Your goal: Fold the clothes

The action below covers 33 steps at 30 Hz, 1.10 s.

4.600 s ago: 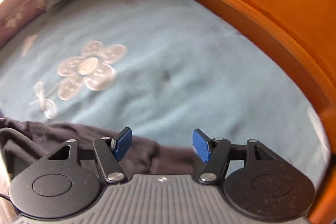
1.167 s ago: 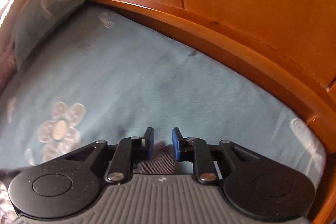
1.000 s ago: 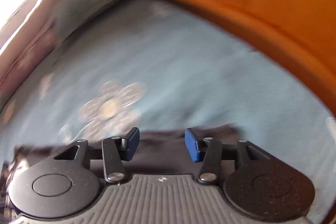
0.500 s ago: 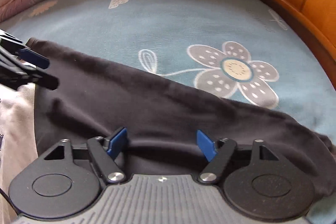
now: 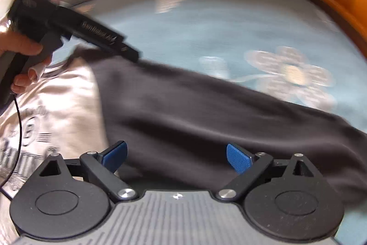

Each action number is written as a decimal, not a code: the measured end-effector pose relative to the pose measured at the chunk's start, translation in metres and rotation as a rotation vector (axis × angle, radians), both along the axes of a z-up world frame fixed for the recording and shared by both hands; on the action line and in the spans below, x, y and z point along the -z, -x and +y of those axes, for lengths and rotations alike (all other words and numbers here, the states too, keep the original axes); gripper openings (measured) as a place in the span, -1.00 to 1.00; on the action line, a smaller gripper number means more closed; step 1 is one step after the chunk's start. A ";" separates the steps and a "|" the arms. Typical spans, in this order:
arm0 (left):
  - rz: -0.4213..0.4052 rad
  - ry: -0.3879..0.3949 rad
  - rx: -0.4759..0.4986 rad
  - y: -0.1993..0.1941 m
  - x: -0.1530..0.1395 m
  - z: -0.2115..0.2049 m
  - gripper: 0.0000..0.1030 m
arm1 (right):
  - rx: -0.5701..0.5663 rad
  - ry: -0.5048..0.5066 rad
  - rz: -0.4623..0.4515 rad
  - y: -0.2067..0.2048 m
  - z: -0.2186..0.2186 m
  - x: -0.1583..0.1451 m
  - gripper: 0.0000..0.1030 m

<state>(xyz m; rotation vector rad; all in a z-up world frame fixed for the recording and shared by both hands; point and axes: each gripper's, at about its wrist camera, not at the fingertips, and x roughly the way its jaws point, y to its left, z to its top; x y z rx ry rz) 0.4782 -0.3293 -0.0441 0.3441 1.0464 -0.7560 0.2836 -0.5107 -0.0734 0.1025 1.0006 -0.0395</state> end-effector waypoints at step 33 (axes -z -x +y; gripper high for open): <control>0.351 0.093 -0.180 0.151 0.020 0.313 0.57 | -0.107 0.157 0.195 0.021 0.200 -0.020 1.00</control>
